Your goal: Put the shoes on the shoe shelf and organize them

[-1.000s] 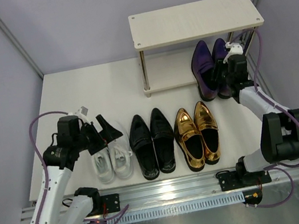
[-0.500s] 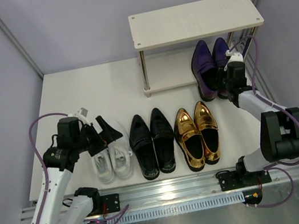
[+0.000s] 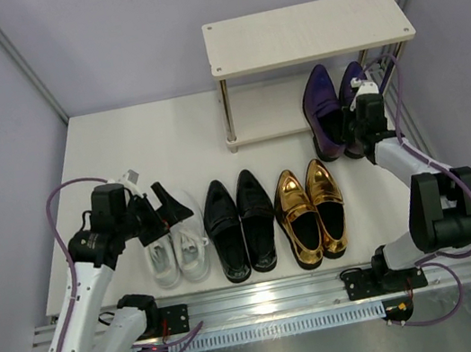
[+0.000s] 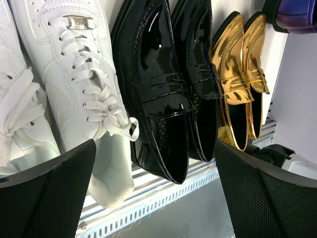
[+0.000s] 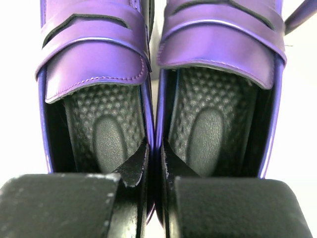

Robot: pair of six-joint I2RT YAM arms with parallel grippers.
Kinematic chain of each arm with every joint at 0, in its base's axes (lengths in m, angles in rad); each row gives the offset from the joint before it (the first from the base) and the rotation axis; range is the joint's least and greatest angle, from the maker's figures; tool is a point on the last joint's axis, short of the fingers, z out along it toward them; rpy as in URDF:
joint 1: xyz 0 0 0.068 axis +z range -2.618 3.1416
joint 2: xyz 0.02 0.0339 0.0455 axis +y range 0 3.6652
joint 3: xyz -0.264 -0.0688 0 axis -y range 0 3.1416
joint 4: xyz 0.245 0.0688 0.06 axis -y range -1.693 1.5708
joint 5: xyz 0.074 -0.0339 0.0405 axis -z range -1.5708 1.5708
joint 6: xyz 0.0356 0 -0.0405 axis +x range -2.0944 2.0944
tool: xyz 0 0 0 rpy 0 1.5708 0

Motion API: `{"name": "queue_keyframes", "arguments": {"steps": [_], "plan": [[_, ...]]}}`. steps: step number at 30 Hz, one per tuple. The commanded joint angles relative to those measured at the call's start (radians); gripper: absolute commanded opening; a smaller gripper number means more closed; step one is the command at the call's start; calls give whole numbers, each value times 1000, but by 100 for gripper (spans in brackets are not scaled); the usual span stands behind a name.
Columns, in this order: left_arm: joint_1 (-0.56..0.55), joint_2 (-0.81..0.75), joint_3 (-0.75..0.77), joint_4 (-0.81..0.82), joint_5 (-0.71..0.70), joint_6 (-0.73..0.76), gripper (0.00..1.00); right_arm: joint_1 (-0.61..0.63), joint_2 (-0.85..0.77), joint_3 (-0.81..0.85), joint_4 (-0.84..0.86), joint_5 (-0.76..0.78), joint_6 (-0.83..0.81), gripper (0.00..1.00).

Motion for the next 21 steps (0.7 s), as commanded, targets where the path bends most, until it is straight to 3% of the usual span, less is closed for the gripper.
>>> {"name": "queue_keyframes", "arguments": {"steps": [1,14,21], "plan": [[-5,6,11,12,1,10,100,-1,-128,105,131,27,-50,4],[-3,-6,0,26,9,-15,100,-1,-50,337,105,-112,-107,4],[-5,-12,0,17,0,-13,100,-1,74,388,166,-94,-100,4]]}}
